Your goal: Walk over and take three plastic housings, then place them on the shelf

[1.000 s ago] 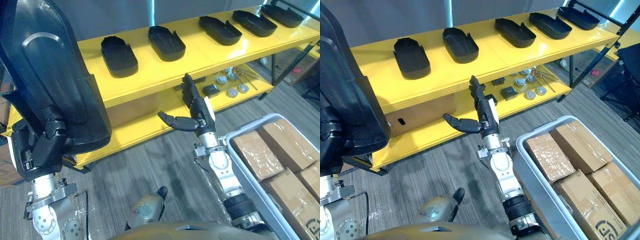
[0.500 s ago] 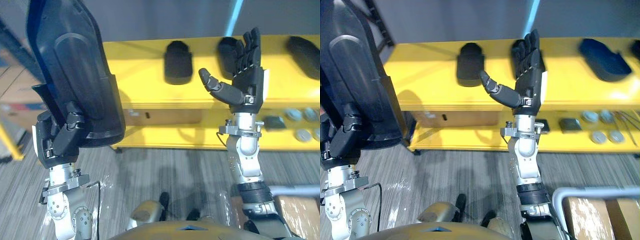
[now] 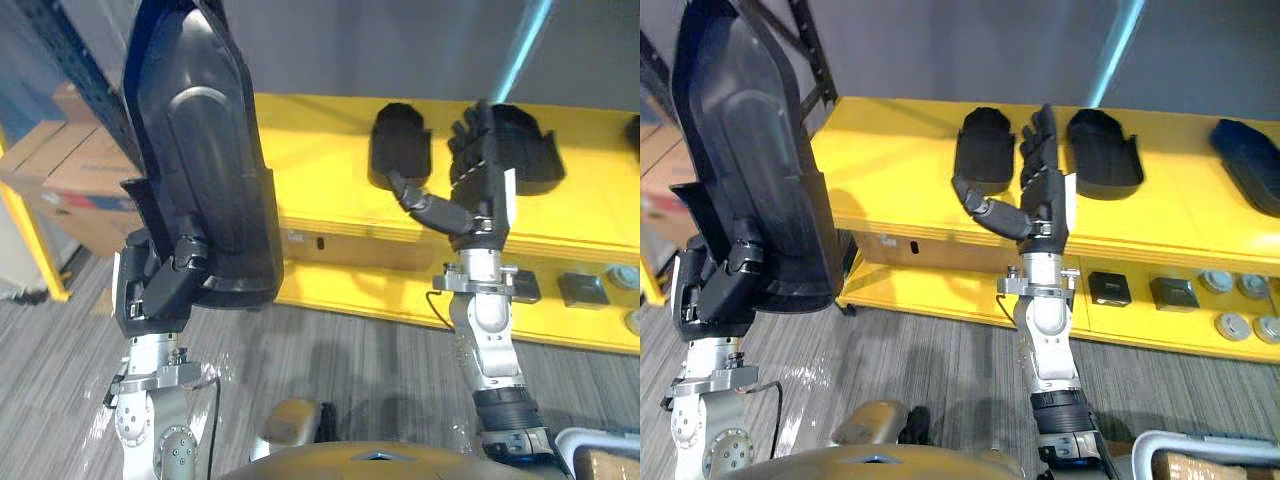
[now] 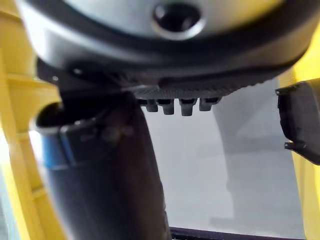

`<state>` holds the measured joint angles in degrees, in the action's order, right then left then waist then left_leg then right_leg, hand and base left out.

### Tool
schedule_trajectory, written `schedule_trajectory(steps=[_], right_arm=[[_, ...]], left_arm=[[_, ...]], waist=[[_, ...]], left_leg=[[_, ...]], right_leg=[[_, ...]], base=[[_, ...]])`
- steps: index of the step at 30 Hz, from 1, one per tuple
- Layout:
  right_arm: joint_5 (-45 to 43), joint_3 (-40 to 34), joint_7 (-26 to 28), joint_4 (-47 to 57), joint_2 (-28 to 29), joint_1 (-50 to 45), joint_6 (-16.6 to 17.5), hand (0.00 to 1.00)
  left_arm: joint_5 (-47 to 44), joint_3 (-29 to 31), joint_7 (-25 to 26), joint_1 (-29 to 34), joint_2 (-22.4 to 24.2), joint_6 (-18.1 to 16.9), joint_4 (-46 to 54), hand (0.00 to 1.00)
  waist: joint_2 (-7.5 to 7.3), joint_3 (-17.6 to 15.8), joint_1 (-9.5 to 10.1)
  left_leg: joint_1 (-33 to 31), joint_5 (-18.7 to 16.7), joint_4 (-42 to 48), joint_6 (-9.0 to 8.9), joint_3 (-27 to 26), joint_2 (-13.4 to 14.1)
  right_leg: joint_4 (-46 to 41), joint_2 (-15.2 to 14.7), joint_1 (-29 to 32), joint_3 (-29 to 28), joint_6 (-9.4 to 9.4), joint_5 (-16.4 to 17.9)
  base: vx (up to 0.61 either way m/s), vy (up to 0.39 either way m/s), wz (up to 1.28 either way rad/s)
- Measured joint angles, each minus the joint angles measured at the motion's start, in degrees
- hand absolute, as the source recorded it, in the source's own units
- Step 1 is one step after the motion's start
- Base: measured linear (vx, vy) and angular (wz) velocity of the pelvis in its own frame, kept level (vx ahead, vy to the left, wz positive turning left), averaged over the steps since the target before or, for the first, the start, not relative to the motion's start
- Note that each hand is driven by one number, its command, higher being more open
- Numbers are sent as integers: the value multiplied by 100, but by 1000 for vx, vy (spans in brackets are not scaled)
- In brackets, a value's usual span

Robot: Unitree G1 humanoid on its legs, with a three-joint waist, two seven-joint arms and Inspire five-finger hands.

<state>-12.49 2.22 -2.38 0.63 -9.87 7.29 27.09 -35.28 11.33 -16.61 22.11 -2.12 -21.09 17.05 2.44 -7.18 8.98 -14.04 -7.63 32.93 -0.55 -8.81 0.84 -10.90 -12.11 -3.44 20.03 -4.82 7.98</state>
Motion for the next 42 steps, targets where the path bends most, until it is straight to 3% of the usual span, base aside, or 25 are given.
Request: schedule_trajectory(steps=[1,3,4,5,6,7,8,9,10,11,12,14,15,17,19,20,21,22,23,24,26,33,37,42], right_arm=[[-55,-25,56,30,-9,43,20,100],[-202,-17,86,25,-23,227,116,100],[-210,14,87,24,-27,271,116,100],[-252,75,115,24,-58,342,118,100],[-254,83,134,15,-83,368,120,100],[-262,103,144,-32,-182,387,121,100],[-291,109,158,-132,-264,383,123,100],[-362,113,163,-196,-285,379,123,100],[-395,81,160,-319,-283,377,112,100],[-408,50,127,-436,-73,369,94,100],[-374,169,117,-474,127,355,-21,100],[-238,298,71,-405,327,309,-26,100],[-38,373,51,-297,414,275,-30,100],[165,451,72,-96,404,243,-31,100],[208,478,73,48,402,241,-28,100],[210,499,73,99,361,241,-29,100],[214,528,76,101,310,240,-34,100],[213,528,79,101,290,239,-35,100],[205,490,72,102,246,205,-40,100],[203,417,77,102,153,100,-60,100],[204,236,80,101,-64,-59,-151,100],[209,156,-24,128,-325,71,-162,100],[335,333,-28,156,-265,92,-400,100],[275,351,124,496,-246,29,-582,100]], left_arm=[[2,-6,0,-55,-1,-10,-46,0],[20,-88,52,-269,-5,-25,-392,0],[30,-112,88,-278,-5,-25,-474,0],[67,-152,160,-292,2,-24,-607,0],[115,-172,192,-304,10,-23,-661,0],[297,-209,282,-287,65,-22,-685,0],[487,-235,359,-238,103,-21,-639,0],[602,-247,409,-238,110,-18,-604,0],[692,-277,446,-245,76,14,-517,0],[681,-281,465,-288,-123,42,-510,0],[677,-242,518,-230,-359,196,-511,0],[674,-218,562,-231,-681,463,-517,0],[671,-152,562,-233,-772,536,-509,0],[670,-37,563,-228,-787,640,-444,0],[668,41,573,-255,-817,734,-310,0],[666,45,594,-296,-817,751,-291,0],[672,26,666,-320,-799,790,-294,0],[680,11,715,-335,-791,799,-297,0],[689,-89,771,-396,-771,858,-299,0],[688,-253,769,-483,-769,934,-300,0],[746,-565,717,-650,-746,1019,-298,0],[892,-1201,611,-1486,-740,1032,-215,0],[888,-1362,1183,-1770,-723,1275,-305,0],[933,-1257,2149,-2236,-692,1438,-1001,0]], waist=[[-12,-5,-44],[-54,-15,-257],[-67,-13,-281],[-81,-5,-292],[-76,-2,-294],[34,65,-290],[215,165,-290],[280,206,-314],[371,261,-325],[158,165,-264],[58,170,-177],[33,169,-153],[-51,207,-146],[-89,242,-141],[-74,263,-189],[-91,268,-199],[-107,275,-195],[-146,300,-196],[-37,252,-263],[33,235,-347],[85,267,-454],[82,276,-501],[22,290,-568],[-24,283,-780]], left_leg=[[-17,-20,56,-7,38,186],[-77,181,21,-157,567,818],[-70,302,-42,-160,698,914],[-29,564,-250,-145,883,1052],[15,775,-406,-154,966,1067],[149,1196,-811,-259,1083,1056],[291,851,-1033,-684,1026,1044],[388,456,-1089,-925,954,1032],[462,-144,-1156,-1224,701,1055],[483,-295,-1032,-1160,571,927],[535,-356,-931,-1047,537,906],[775,-420,-1029,-859,519,829],[941,-392,-1193,-743,440,768],[1083,-369,-1398,-627,342,687],[1050,-368,-1568,-561,324,786],[1043,-317,-1733,-561,308,784],[1012,-262,-1808,-602,253,761],[969,-254,-1804,-620,225,738],[925,-229,-1827,-668,259,781],[935,-113,-1966,-701,354,800],[964,119,-2229,-770,445,843],[1171,648,-3123,-839,269,954],[1442,919,-3482,-877,-150,948],[1559,945,-3667,-866,-462,940]], right_leg=[[-11,-55,38,-63,3,-4],[-135,-479,239,-318,-81,-18],[-186,-623,314,-417,-144,-25],[-282,-928,492,-639,-363,-80],[-338,-1049,560,-730,-505,-134],[-300,-1245,652,-884,-774,-286],[-145,-1349,611,-930,-1012,-438],[-56,-1392,557,-914,-1010,-545],[182,-1441,439,-827,-1013,-961],[387,-1571,353,-708,-987,-1501],[432,-1570,335,-512,-967,-2095],[105,-1578,352,-441,-1013,-2366],[-342,-1565,460,-386,-818,-2052],[-639,-1487,575,-102,-456,-1806],[-629,-1114,621,-115,-467,-1307],[-449,-781,640,-110,-444,-923],[-112,-557,584,-131,-317,-655],[80,-527,532,-175,-361,-606],[219,-424,511,-170,-432,-641],[193,-394,495,-64,-389,-615],[189,-358,431,137,-388,-621],[198,-227,614,132,-306,-616],[193,-212,722,-159,-290,-662],[187,-173,907,-461,-282,-699]], base=[[-61,252,-21],[-41,305,-21],[-36,384,-41],[-25,353,-38],[-15,488,-42],[-8,582,-29],[-34,774,-17],[-53,709,6],[-114,803,13],[-122,721,-5],[-112,682,-14],[-27,396,2],[14,241,12],[-5,114,-1],[-15,42,-1],[-24,-58,-12],[-28,-81,-23],[-49,-75,-20],[-32,-76,8],[-17,-82,24],[25,-97,43],[27,-43,6],[27,4,-24],[-13,5,-30]])
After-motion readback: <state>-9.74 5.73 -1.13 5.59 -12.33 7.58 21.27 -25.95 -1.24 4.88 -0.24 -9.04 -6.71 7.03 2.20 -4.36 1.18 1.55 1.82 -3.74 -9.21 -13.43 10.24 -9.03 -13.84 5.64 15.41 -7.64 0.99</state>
